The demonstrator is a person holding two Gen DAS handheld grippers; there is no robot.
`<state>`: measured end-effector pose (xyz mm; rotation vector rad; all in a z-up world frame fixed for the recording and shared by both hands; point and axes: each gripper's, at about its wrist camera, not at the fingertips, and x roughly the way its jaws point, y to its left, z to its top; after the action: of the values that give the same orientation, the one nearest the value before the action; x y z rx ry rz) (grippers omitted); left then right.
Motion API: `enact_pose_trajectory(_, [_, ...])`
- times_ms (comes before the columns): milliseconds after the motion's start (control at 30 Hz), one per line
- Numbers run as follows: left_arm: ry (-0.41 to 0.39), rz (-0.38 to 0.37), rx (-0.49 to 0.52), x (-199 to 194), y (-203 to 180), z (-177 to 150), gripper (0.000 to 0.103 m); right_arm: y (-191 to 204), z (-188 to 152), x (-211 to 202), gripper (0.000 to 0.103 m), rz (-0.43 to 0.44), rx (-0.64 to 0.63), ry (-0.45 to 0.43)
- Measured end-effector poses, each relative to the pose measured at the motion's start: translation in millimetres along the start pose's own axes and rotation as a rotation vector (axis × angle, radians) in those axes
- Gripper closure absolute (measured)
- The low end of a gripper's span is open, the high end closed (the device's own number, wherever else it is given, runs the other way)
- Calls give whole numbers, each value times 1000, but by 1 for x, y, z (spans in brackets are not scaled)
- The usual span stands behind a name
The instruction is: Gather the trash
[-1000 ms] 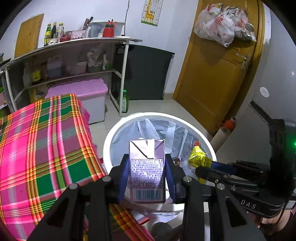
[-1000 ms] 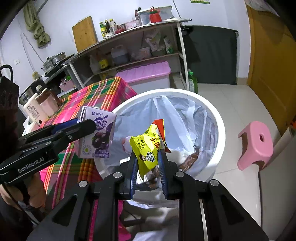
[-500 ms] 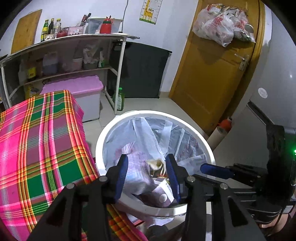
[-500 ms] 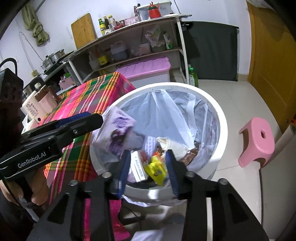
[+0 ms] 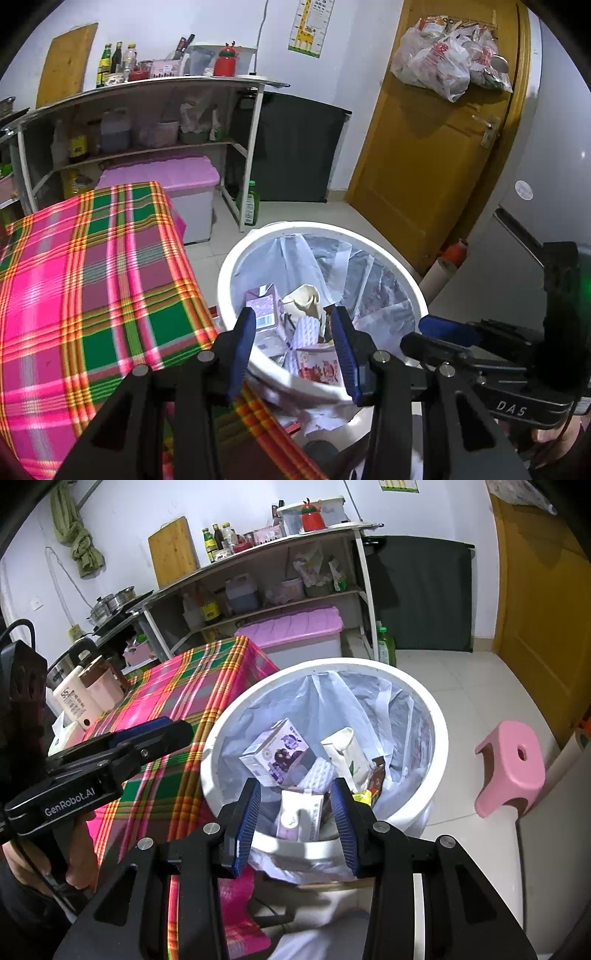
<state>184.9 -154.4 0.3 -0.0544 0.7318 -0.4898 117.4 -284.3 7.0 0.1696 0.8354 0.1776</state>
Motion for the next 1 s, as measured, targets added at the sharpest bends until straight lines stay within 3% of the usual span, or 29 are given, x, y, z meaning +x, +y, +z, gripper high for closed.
enact_pose_trajectory(1000, [-86,172,-65,-79,10,-59,56,53,-44,-52,62,23,-97,-83])
